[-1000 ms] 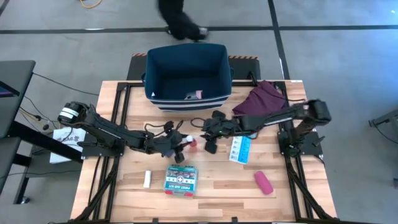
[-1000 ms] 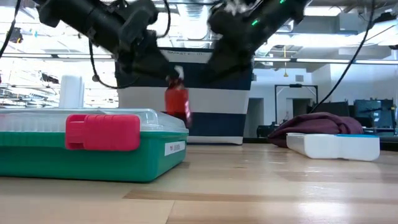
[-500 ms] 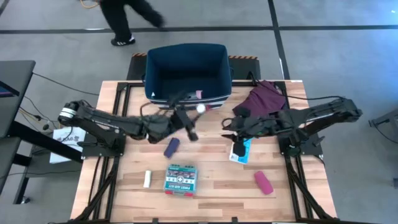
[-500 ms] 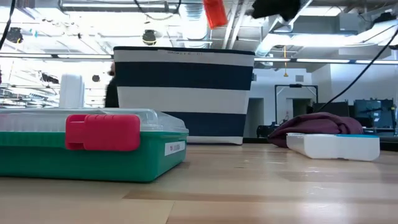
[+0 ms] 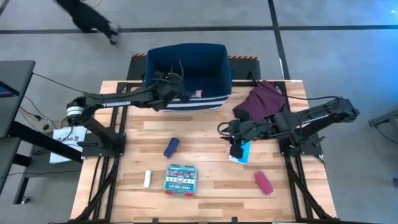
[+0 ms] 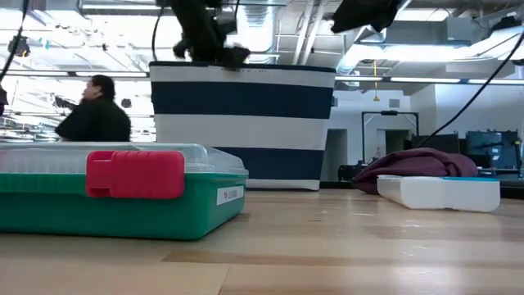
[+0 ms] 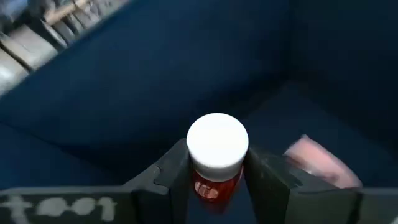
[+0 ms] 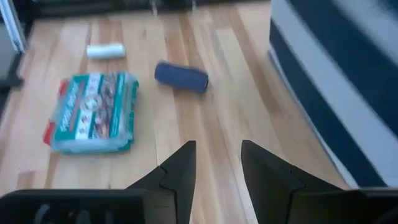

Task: Pick & place medical supplies in basket/bin
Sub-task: Put the orange bottle into the blue bin, then put the blue bandage into the blue bin

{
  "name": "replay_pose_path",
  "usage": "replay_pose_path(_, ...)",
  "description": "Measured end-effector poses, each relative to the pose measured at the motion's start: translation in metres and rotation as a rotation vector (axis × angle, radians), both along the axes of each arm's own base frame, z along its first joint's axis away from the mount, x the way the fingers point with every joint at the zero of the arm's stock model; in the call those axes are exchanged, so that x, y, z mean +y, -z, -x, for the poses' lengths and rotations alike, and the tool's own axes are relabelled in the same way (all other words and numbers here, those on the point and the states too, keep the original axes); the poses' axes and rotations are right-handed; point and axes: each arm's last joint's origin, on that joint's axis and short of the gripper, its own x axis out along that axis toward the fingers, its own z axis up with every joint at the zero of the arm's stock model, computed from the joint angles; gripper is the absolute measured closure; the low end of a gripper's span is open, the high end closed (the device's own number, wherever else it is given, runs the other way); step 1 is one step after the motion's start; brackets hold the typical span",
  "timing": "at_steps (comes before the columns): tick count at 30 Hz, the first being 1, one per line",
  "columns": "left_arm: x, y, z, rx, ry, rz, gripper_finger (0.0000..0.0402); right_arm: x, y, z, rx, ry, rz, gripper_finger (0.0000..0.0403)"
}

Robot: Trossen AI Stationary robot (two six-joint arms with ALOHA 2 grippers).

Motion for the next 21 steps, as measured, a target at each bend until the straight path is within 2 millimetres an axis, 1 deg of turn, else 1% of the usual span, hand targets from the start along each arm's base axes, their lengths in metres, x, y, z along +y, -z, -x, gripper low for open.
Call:
replay_pose_path(3, 0.016, 0.009, 0.001, -0.028, 0.018, 0.061, 0.0284, 0.003, 0.01, -0.007, 0.045, -0.004, 0.011, 0.0282)
replay_pose_path(6, 0.026, 0.012, 0.0, -0.05, 0.057, 0.111, 0.0272, 0.004, 0.019, -0.012, 0.083, -0.002, 0.02, 0.0282)
replay_pose_path(12, 0.026, 0.009, -0.001, -0.026, 0.153, 0.137, 0.0244, 0.001, 0.032, -0.021, 0.14, 0.006, 0.037, 0.0282)
replay_pose_path(17, 0.026, 0.006, -0.003, -0.034, 0.203, 0.162, 0.0223, -0.002, 0.034, -0.022, 0.155, 0.018, 0.04, 0.0282)
replay_pose_path(21, 0.026, 0.005, -0.004, -0.047, 0.199, 0.151, 0.0212, -0.003, 0.031, -0.02, 0.147, 0.022, 0.038, 0.0282)
